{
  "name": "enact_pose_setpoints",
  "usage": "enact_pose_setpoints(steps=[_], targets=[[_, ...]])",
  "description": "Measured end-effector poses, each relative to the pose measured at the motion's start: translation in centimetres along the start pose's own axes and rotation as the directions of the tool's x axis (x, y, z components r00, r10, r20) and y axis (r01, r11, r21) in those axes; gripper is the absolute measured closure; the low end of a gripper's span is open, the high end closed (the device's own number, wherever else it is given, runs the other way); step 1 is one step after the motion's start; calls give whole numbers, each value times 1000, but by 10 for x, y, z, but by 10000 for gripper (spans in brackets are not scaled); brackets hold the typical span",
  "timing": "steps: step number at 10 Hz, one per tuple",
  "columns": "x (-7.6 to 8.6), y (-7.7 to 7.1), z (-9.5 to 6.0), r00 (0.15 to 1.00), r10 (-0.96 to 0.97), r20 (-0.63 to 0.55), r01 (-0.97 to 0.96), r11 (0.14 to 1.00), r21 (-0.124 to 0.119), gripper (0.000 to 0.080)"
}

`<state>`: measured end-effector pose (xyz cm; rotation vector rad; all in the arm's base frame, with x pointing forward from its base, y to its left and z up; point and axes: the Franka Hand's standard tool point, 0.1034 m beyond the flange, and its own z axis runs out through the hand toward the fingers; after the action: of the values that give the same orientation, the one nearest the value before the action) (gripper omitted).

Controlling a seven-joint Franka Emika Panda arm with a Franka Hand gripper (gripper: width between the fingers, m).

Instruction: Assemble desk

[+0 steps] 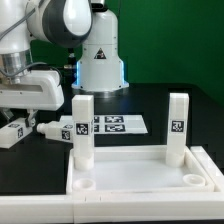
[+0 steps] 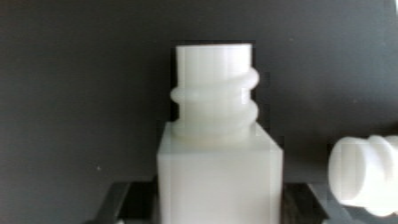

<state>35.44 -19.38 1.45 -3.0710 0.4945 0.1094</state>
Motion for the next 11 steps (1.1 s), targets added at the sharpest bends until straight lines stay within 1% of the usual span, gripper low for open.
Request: enact_pose_setpoints(steps=[1,2,3,4,5,6,7,8,9,10,11], targets=[[0,0,0,1000,0,1,0,1000,0,515],[0,0,1,1000,0,1,0,1000,0,336],[0,-2,0,1000,-3,7,3,1000,4,217],[2,-14,-7,998,-28,61,25,999,38,217],[17,-19,-24,997,-39,66,35,998,57,160],[30,-20,-34,996,-33,78,27,997,75,153],[36,-23,-37,988,-45,149,31,995,94,153],[45,-25,-40,974,-68,218,44,993,112,151],[47,-27,-37,965,-76,251,46,992,120,151],[40,-32,-36,940,-86,330,39,988,147,151],[38,-29,-37,906,-108,410,43,985,165,151]])
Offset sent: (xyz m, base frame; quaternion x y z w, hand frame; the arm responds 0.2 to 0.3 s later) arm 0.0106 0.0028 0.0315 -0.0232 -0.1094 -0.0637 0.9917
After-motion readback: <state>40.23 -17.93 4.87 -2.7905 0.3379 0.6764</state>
